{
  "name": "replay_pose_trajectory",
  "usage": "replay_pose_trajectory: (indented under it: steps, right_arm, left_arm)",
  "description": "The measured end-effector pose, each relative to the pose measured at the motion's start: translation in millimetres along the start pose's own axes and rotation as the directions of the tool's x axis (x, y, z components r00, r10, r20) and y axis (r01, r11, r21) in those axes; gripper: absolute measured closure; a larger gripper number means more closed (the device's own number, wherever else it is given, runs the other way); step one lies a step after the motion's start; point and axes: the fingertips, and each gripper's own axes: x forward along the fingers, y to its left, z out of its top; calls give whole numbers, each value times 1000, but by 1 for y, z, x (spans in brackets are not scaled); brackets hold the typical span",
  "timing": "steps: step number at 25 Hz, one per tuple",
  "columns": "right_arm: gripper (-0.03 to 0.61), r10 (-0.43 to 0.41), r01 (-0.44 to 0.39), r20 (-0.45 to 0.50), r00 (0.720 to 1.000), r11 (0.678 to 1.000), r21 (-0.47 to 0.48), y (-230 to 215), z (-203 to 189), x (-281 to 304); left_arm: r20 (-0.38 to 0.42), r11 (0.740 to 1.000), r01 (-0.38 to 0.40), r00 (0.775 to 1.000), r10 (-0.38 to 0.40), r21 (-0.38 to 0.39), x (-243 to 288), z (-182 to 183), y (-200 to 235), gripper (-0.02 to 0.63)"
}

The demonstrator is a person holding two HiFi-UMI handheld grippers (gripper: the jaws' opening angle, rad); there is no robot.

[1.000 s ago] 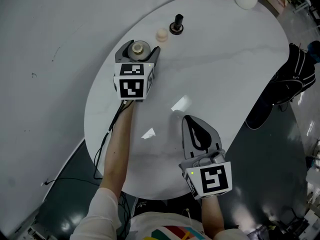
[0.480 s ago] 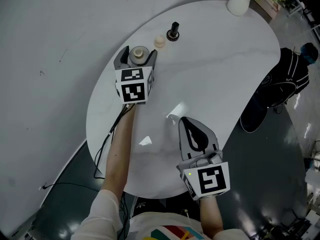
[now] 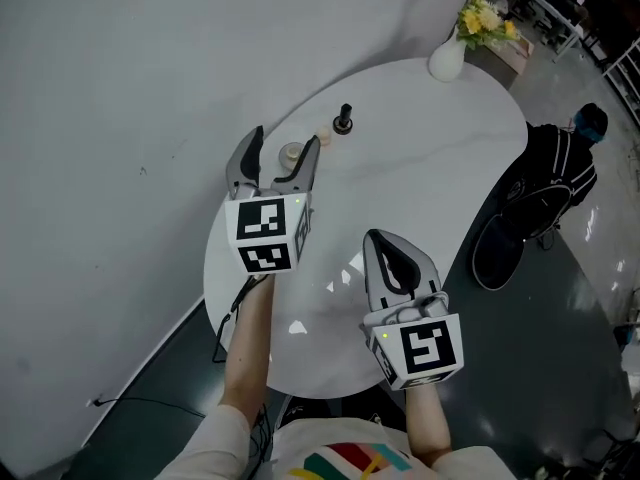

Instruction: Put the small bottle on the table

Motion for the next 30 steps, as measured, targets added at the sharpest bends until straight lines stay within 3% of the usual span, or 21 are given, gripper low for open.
replay_pose_trajectory:
  steps: [5,9,15,17,20,30]
  right_arm:
    - [568,-13,18,106,994,999,-42,15,59,-30]
    - [568,3,7,151,989,998,-69,33,86,-61]
    - [568,49,-36,223,974,998,-61,59,112,-93]
    - [568,53,-36,250,967,997,-72,64,121,-99]
    - [568,67,-45,274,960,995,-86,72,129,-107]
    - [568,66,-40,261,963,994,-103,79,111,-118]
  left_arm:
    - [94,996,81,992,-84,35,-78,68,-37,261]
    - [136,993,119,983,-121,25,-129,100,-56,286]
    - [205,996,77,975,-85,48,-203,123,-76,409]
    - [250,998,40,967,-49,39,-223,130,-80,503]
    - [276,1000,-3,961,-1,14,-243,130,-84,579]
    - [265,997,-70,962,59,34,-266,126,-80,597]
